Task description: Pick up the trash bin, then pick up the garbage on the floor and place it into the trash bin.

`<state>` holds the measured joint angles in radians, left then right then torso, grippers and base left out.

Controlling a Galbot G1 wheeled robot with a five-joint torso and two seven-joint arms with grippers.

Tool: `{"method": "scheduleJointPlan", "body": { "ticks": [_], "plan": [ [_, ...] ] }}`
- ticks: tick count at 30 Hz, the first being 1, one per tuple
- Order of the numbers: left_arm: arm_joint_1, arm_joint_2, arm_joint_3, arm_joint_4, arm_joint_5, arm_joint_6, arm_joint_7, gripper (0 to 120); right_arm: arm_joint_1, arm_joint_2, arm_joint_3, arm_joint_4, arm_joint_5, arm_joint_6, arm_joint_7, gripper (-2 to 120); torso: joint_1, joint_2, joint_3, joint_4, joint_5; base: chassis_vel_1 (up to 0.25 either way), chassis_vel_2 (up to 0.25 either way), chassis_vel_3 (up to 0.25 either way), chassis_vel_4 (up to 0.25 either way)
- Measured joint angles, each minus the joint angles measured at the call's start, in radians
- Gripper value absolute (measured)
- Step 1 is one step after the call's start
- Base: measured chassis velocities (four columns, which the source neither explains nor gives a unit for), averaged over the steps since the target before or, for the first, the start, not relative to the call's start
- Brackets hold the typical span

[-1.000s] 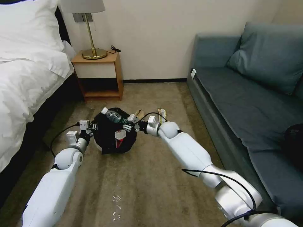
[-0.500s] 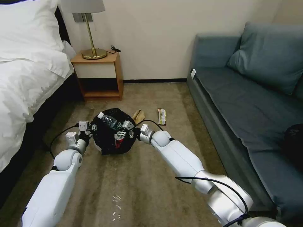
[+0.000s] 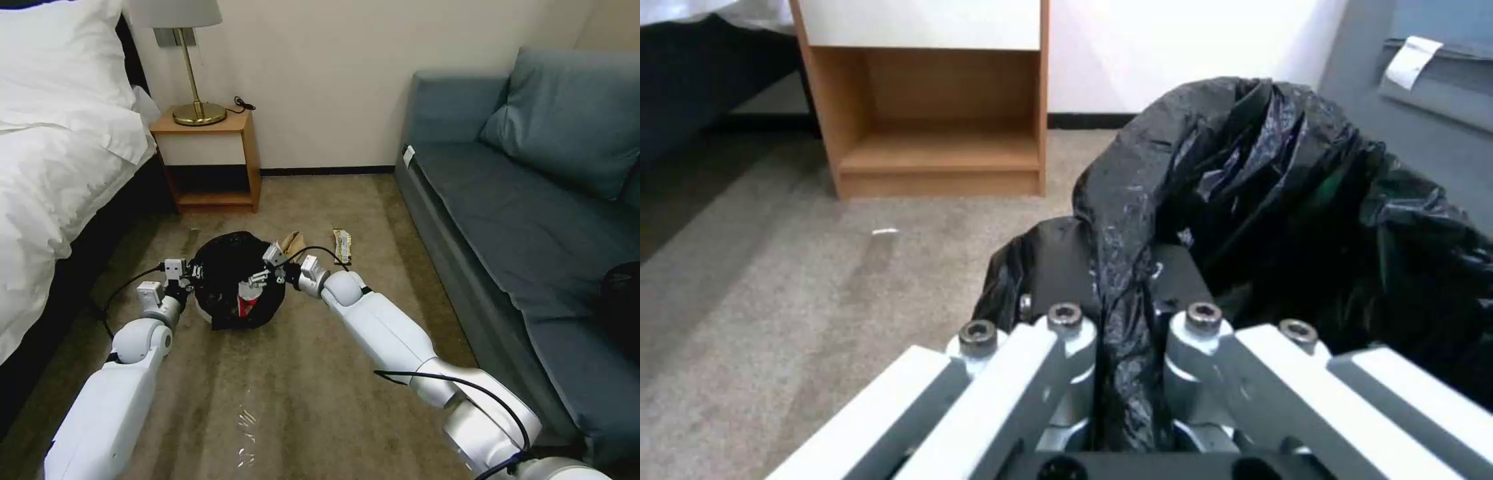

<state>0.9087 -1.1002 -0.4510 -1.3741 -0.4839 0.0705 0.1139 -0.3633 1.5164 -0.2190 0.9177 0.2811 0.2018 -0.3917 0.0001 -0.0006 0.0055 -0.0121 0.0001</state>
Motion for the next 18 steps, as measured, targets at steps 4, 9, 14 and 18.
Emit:
{"method": "scheduleJointPlan", "body": {
  "ticks": [4, 9, 14, 18],
  "plan": [
    [0.000, 0.003, -0.007, -0.004, 0.000, 0.000, -0.002, 4, 0.002, -0.021, 0.001, 0.044, 0.077, -0.070, 0.106, 100, 0.000, 0.000, 0.000, -0.0001, 0.0000, 0.000, 0.000, 0.000, 0.000],
    [0.008, 0.017, -0.022, -0.023, -0.001, 0.004, -0.010, 4, 0.009, -0.062, -0.002, 0.089, 0.200, -0.193, 0.229, 100, 0.000, 0.000, 0.000, -0.0001, 0.0000, 0.000, 0.000, 0.000, 0.000],
    [0.020, 0.034, -0.039, -0.055, -0.008, 0.020, -0.020, 4, 0.027, -0.098, -0.007, 0.124, 0.280, -0.322, 0.321, 100, 0.000, 0.000, 0.000, 0.0000, 0.0000, 0.000, 0.000, 0.000, 0.000],
    [0.028, 0.046, -0.054, -0.081, -0.004, 0.035, -0.032, 4, 0.051, -0.131, -0.009, 0.153, 0.375, -0.419, 0.387, 100, 0.000, 0.000, 0.000, -0.0001, 0.0000, 0.000, 0.000, 0.000, 0.000]
  ]
}}
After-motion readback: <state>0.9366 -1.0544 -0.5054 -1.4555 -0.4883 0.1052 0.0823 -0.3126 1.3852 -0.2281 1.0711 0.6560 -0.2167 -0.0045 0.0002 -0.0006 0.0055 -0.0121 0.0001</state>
